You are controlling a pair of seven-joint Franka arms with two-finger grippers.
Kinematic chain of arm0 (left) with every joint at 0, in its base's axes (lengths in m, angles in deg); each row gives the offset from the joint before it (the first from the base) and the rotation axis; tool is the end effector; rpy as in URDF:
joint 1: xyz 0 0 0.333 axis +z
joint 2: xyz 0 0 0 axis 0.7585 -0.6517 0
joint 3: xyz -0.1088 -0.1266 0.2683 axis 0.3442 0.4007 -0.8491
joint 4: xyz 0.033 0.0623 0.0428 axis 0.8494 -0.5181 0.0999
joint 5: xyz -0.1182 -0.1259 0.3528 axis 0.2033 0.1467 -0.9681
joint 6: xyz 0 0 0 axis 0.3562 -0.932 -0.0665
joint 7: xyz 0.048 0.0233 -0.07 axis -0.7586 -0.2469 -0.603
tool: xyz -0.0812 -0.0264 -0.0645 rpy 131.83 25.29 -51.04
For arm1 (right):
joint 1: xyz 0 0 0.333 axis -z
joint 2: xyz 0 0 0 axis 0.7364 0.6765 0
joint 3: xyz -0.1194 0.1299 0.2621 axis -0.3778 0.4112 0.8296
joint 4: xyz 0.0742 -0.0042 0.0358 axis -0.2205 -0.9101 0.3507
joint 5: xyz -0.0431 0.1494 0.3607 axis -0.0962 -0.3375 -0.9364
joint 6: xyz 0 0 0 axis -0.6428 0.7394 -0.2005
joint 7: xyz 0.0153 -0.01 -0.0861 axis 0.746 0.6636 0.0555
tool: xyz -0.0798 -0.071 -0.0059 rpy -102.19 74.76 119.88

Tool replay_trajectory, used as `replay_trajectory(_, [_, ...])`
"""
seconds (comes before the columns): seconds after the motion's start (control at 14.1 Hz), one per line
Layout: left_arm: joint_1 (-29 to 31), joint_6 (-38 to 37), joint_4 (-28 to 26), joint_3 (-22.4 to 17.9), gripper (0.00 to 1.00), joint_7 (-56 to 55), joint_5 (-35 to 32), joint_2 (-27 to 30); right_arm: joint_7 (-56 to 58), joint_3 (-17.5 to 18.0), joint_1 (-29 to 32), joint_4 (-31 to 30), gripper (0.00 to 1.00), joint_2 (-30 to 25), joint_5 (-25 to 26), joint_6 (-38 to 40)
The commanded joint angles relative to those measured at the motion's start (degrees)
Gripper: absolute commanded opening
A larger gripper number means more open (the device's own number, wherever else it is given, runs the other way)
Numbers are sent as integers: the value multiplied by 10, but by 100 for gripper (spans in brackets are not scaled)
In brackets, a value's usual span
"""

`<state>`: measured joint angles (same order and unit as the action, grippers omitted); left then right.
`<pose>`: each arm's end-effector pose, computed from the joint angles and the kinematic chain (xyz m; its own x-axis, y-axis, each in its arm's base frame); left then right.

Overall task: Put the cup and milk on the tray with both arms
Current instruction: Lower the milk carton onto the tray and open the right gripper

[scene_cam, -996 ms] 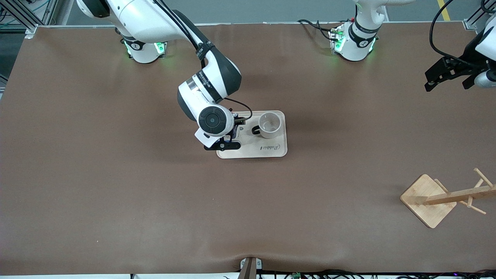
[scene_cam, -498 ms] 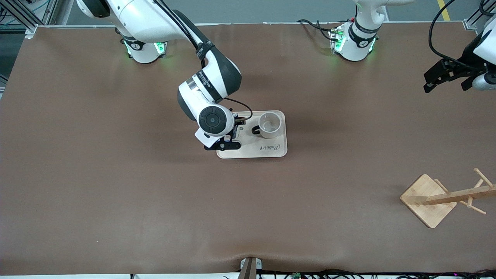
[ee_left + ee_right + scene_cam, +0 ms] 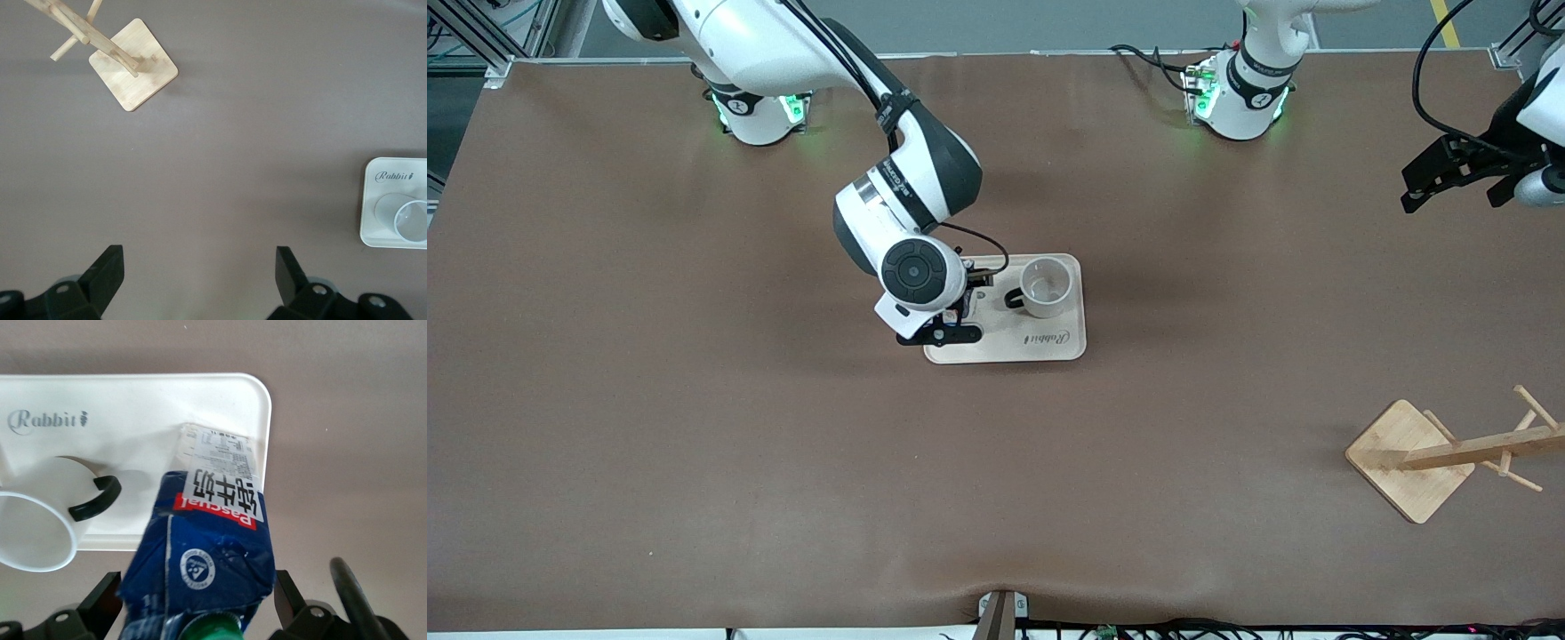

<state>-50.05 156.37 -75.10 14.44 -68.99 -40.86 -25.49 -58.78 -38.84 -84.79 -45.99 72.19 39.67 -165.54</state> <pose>0.5173 -0.0369 0.6576 0.9978 0.0409 0.0527 0.0429 -0.9984 -0.0362 0.5429 0.4436 0.3326 0.9321 0.0339 -0.3607 0.0266 -0.9993 -0.0251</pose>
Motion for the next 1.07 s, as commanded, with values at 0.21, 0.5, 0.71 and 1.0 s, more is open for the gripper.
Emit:
replay_trajectory(0.21, [-4,-8,7,-4,100,8,10,5,-9,-2,9,38,100,-8,-11,14])
replay_trajectory(0.5, [-9,-24,6,0,100,10,10,3,-2,-5,61,41,100,-50,-5,57])
replay_trajectory(0.71, [-9,-28,7,0,100,9,16,7,-2,-5,142,86,100,-75,-4,176])
replay_trajectory(1.0, [-9,-33,3,1,100,8,17,12,-4,0,263,131,100,-103,-8,238])
